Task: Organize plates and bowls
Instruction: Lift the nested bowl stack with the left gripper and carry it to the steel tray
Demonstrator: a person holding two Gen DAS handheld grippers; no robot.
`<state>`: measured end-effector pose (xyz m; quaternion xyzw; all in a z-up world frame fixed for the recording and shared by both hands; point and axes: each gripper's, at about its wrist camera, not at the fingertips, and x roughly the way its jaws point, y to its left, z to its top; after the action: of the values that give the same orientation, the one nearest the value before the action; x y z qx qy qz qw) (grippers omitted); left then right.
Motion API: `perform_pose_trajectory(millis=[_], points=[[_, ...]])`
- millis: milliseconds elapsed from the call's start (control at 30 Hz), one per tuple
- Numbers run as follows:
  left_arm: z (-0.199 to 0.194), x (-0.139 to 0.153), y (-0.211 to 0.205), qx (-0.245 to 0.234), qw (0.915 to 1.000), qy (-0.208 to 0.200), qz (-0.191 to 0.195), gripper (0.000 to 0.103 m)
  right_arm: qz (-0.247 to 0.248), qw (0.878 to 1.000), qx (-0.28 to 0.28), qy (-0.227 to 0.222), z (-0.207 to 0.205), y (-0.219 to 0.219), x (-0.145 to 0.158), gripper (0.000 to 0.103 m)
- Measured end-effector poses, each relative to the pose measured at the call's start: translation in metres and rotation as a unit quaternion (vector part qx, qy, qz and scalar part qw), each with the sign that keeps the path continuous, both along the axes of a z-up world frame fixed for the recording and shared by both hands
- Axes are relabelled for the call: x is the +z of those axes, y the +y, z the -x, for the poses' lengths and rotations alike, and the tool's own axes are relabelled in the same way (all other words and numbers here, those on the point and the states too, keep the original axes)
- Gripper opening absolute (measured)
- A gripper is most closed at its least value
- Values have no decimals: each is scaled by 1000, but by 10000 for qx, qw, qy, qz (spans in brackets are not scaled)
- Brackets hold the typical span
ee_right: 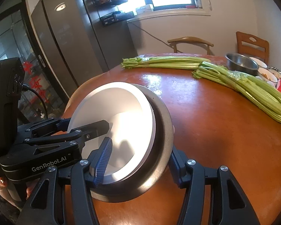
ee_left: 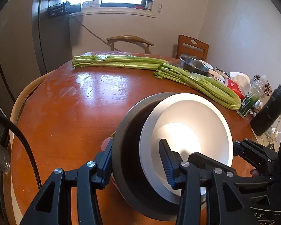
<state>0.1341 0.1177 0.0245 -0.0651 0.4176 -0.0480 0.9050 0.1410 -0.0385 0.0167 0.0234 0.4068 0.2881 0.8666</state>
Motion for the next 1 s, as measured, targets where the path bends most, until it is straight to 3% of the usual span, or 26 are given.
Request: perform_pose_trajectory(millis=[1000], points=[[-24,-37,8,-6,9992,390,-79,46,14,9993,20,368,-19,12,-28,59]])
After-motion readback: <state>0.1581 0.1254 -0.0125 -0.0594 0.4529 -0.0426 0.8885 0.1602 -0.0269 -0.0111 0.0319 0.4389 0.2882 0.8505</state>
